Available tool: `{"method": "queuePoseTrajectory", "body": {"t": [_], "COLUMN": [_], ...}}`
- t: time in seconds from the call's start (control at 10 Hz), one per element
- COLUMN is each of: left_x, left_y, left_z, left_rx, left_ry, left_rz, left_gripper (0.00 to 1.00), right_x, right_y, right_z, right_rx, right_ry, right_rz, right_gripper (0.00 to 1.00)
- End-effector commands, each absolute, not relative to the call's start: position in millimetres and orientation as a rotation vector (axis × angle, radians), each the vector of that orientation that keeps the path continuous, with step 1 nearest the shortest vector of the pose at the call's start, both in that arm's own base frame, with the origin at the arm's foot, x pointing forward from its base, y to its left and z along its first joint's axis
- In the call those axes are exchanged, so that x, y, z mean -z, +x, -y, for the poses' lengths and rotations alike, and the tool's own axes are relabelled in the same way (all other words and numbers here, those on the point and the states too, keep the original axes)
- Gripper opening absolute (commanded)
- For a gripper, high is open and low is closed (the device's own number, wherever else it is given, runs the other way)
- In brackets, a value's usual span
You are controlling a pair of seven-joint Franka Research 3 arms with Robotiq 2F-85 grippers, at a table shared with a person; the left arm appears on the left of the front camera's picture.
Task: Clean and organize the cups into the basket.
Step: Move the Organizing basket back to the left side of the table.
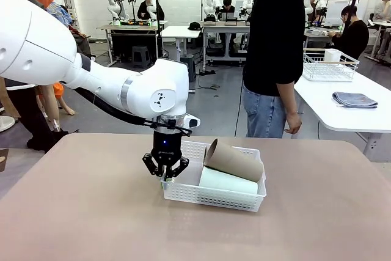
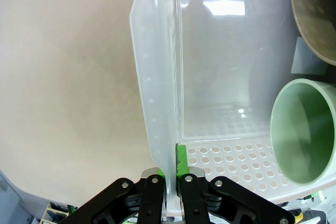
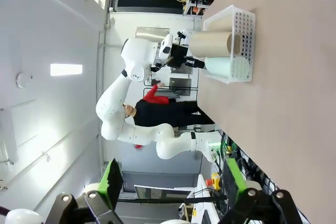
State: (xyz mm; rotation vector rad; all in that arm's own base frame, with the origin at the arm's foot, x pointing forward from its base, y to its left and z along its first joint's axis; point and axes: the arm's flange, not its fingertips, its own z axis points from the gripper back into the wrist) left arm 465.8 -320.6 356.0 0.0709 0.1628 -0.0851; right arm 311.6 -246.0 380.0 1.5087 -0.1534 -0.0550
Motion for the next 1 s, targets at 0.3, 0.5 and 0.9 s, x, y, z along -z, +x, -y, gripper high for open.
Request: {"method": "queuePoseTrajectory", "body": {"t": [0.3, 0.5, 0.9], "left_x": [-356, -368, -373], "left_y": [457, 428, 404], "left_z": [226, 150, 35], "left_rx": [0.132, 0.144, 0.133], "left_ry": [0.083, 0.186, 0.307], "left_rz": [-0.113, -0.046, -0.105], "left_gripper": [0.04, 0.04, 0.04], "right_x": [-385, -385, -385], "right_y": [311, 311, 311], "right_z": [245, 245, 245], "right_rx": [0.065, 0.065, 0.065], "right_ry": [1.486, 1.486, 1.486], "right_rz": [0.129, 0.129, 0.129], "right_gripper": [1.00, 1.00, 1.00]}}
